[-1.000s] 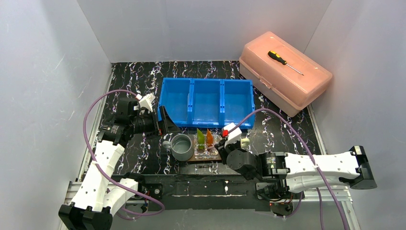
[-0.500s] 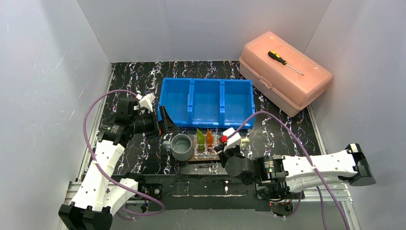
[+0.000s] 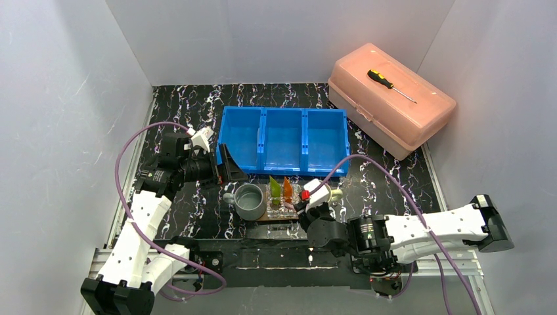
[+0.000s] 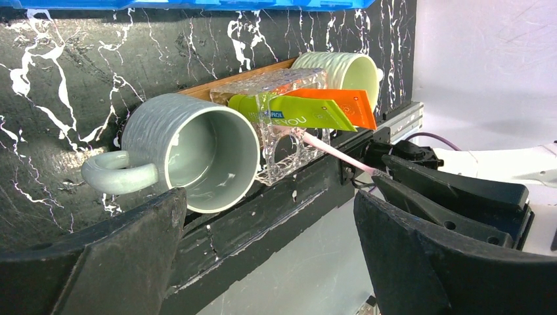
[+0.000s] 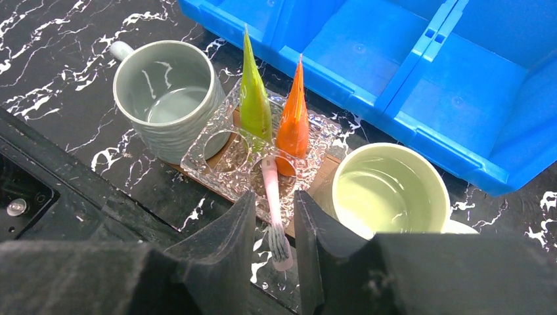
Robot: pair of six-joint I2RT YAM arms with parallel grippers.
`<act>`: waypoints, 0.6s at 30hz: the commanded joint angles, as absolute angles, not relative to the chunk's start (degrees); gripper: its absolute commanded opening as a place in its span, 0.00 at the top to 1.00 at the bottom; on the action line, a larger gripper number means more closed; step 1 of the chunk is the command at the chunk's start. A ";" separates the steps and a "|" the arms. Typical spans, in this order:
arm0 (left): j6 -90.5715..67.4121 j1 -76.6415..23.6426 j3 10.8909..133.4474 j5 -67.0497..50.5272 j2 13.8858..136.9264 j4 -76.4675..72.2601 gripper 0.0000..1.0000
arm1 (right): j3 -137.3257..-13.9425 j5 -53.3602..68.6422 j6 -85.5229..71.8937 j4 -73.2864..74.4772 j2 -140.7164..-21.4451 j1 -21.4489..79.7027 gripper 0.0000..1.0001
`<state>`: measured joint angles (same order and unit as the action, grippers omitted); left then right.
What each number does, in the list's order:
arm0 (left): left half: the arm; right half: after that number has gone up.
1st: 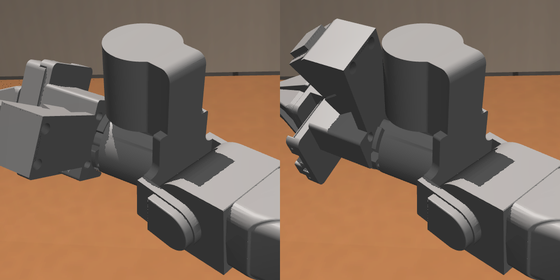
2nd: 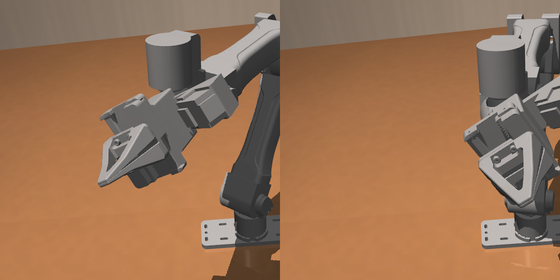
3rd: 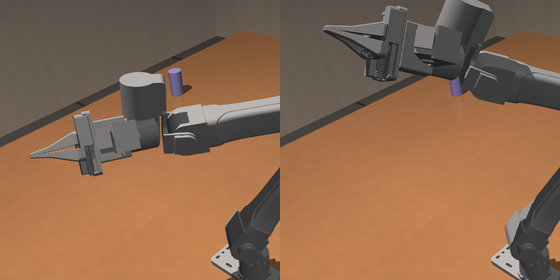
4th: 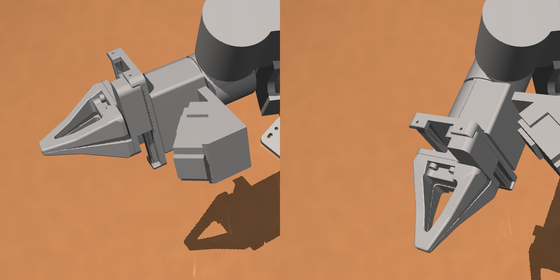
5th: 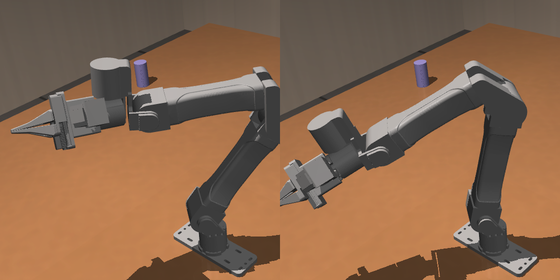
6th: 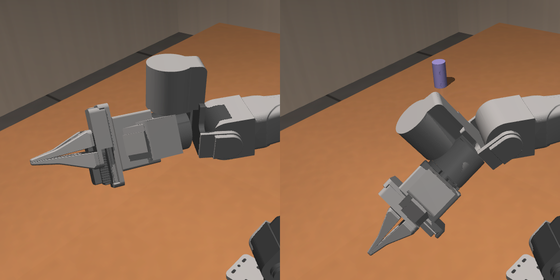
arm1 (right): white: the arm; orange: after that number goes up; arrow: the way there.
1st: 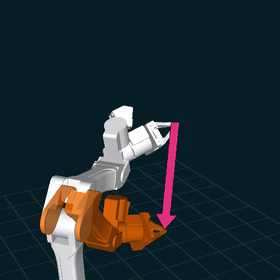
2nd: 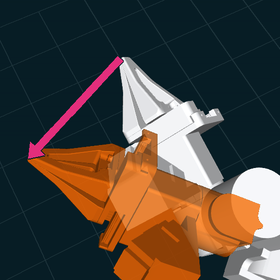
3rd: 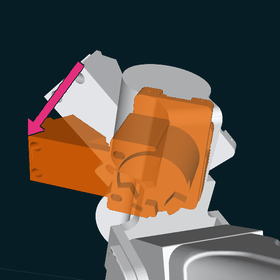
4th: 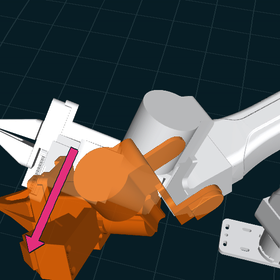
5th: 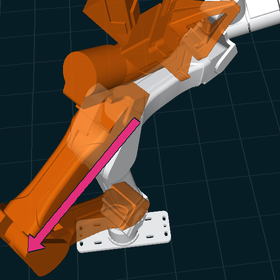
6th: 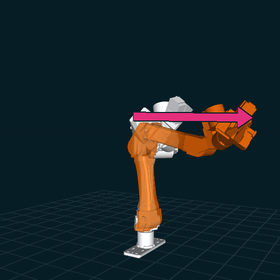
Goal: Prepare toiletry sets of a toothbrush and toothpaste on the tray
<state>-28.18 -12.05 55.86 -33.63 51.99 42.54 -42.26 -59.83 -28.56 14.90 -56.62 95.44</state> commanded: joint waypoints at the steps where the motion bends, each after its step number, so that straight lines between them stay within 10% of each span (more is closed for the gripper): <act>1: -28.04 -11.61 56.04 -34.97 52.02 42.11 0.02 | -44.25 -62.71 -29.17 14.66 -56.71 96.30 0.63; 18: -26.98 -11.60 66.06 -30.25 59.47 44.11 0.02 | -56.53 -64.43 -23.36 23.57 -55.47 97.12 0.54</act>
<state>-28.25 -12.05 61.47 -31.92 57.43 42.70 -51.62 -61.89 -25.45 22.15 -56.47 96.77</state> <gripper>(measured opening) 0.983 0.451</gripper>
